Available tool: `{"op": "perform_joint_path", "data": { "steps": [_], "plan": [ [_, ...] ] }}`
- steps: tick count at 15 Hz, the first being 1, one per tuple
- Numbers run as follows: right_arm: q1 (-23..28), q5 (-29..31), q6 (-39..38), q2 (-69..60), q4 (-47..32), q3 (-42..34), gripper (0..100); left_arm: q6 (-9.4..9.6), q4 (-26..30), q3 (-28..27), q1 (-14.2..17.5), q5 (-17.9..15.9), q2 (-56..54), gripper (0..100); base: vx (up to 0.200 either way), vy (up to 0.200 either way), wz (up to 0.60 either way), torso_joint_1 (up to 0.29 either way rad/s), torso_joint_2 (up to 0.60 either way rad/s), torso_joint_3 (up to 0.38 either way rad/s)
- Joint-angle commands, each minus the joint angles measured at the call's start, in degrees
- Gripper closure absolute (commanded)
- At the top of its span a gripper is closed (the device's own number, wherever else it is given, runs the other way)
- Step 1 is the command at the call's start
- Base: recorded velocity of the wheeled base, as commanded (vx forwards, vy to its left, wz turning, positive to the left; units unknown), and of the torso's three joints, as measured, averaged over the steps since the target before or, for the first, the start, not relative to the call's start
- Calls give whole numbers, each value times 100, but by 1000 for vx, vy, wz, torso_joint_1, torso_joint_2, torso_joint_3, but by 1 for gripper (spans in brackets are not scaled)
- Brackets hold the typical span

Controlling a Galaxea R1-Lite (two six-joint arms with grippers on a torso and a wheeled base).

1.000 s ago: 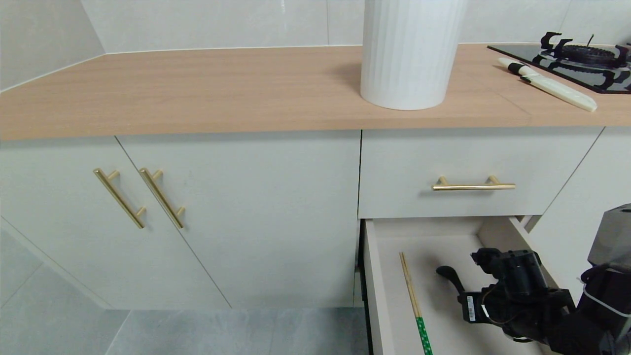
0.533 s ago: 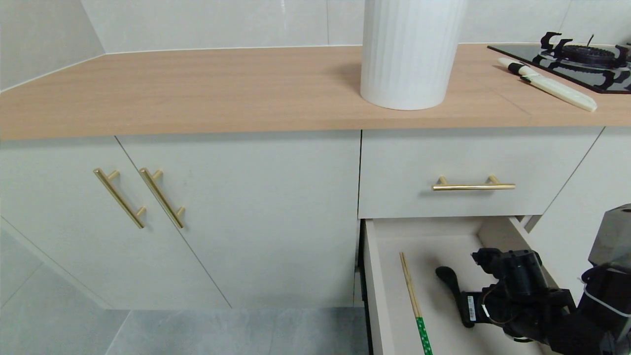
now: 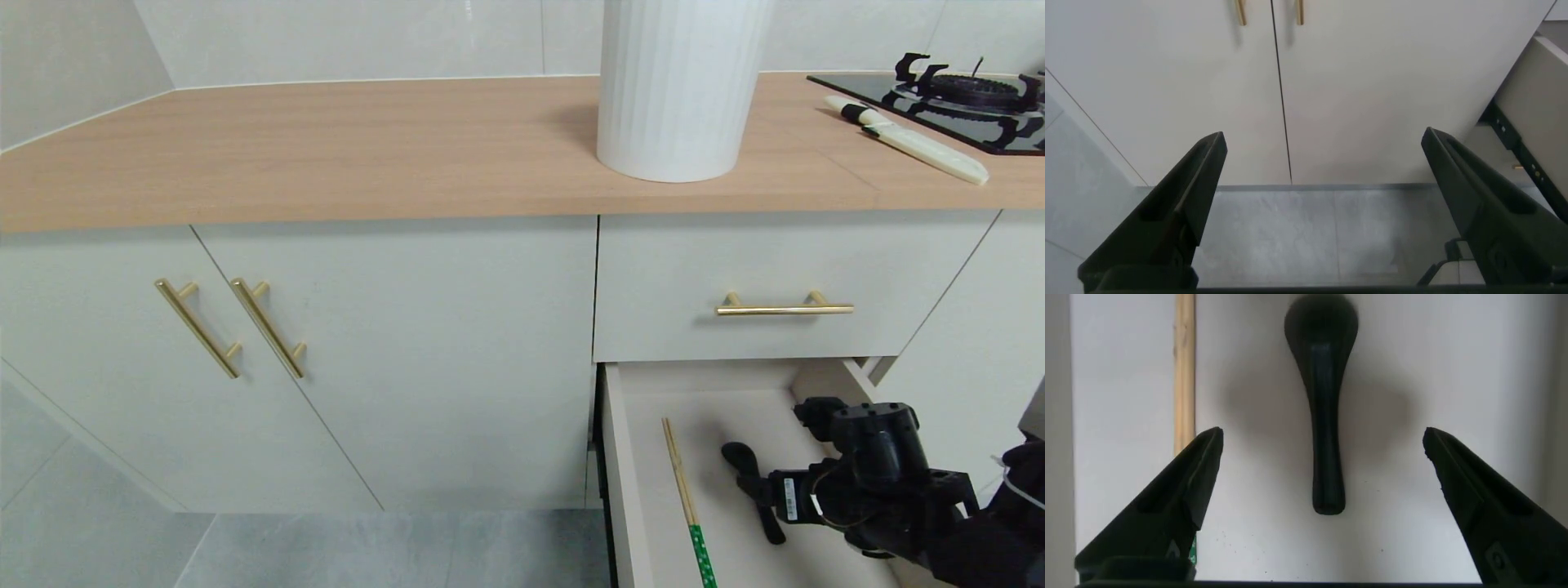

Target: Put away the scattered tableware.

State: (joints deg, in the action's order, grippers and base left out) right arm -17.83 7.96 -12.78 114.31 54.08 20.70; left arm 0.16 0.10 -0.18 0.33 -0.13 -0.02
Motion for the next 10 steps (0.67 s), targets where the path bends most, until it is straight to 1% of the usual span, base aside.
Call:
{"op": "perform_joint_path", "data": {
  "steps": [1,2,5,6,8,10],
  "plan": [
    [8,83,153,-691,-187,-75,0,2,-1,1,2,-4,2,0,0,0,0,0,0,0],
    [8,215,188,-1104,-503,-48,0,2,-1,1,2,5,2,0,0,0,0,0,0,0],
    [8,250,232,-2220,-1426,4,0,2,-1,1,2,-4,2,0,0,0,0,0,0,0],
    [8,250,311,-3038,-2481,206,0,2,-1,9,2,5,2,0,0,0,0,0,0,0],
    [-27,188,293,-3934,-3843,514,0,2,-1,1,2,5,2,0,0,0,0,0,0,0],
    [-45,215,284,-4470,-4599,549,0,2,-1,1,2,5,2,0,0,0,0,0,0,0]
  ]
}}
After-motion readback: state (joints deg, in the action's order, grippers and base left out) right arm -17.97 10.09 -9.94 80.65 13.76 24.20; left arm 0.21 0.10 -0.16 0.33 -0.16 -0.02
